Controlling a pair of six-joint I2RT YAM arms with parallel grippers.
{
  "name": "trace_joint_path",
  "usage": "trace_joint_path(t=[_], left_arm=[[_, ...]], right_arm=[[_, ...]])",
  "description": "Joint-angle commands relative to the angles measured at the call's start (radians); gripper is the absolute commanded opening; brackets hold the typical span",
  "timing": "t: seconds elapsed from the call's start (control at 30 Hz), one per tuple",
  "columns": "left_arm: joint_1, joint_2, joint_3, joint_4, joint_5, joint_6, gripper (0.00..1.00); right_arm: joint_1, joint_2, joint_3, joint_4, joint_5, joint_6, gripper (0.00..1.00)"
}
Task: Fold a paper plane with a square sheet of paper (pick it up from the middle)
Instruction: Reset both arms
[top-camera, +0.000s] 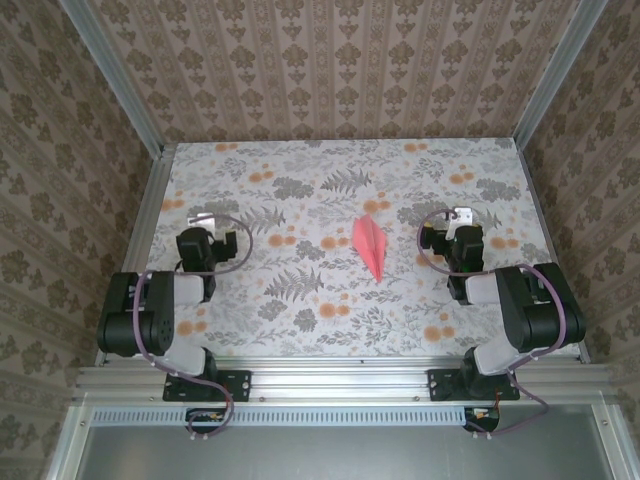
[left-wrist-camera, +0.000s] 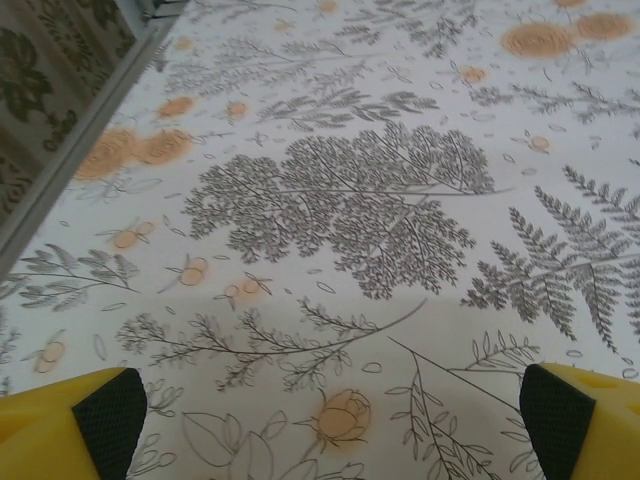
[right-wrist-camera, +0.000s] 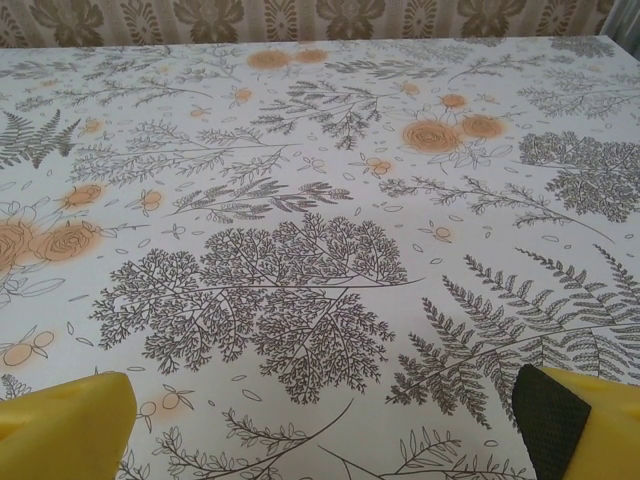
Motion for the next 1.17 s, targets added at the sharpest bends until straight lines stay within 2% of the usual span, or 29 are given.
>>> trace_joint_path(t=[0.0, 0.07, 0.13, 0.17, 0.53, 1.13], left_arm=[[0.020, -0.002, 0.021, 0.070, 0.056, 0.012, 1.00], [0.017, -0.003, 0.019, 0.072, 0.041, 0.011, 1.00], [-0.003, -0.004, 0.008, 0.092, -0.046, -0.001, 1.00], [-0.006, -0.005, 0.005, 0.095, -0.070, -0.005, 1.00], [-0.005, -0.007, 0.003, 0.097, -0.067, -0.004, 1.00], [-0.005, -0.007, 0.003, 0.097, -0.067, -0.004, 1.00]], right_arm=[[0.007, 0.003, 0.017, 0.052, 0.026, 0.001, 1.00], [0.010, 0.003, 0.010, 0.065, 0.067, 0.013, 1.00], [0.022, 0.004, -0.003, 0.093, 0.149, 0.027, 1.00], [0.021, 0.003, -0.003, 0.093, 0.149, 0.029, 1.00], [0.045, 0.006, -0.004, 0.099, 0.102, -0.019, 1.00], [0.043, 0.006, -0.006, 0.103, 0.096, -0.021, 1.00]])
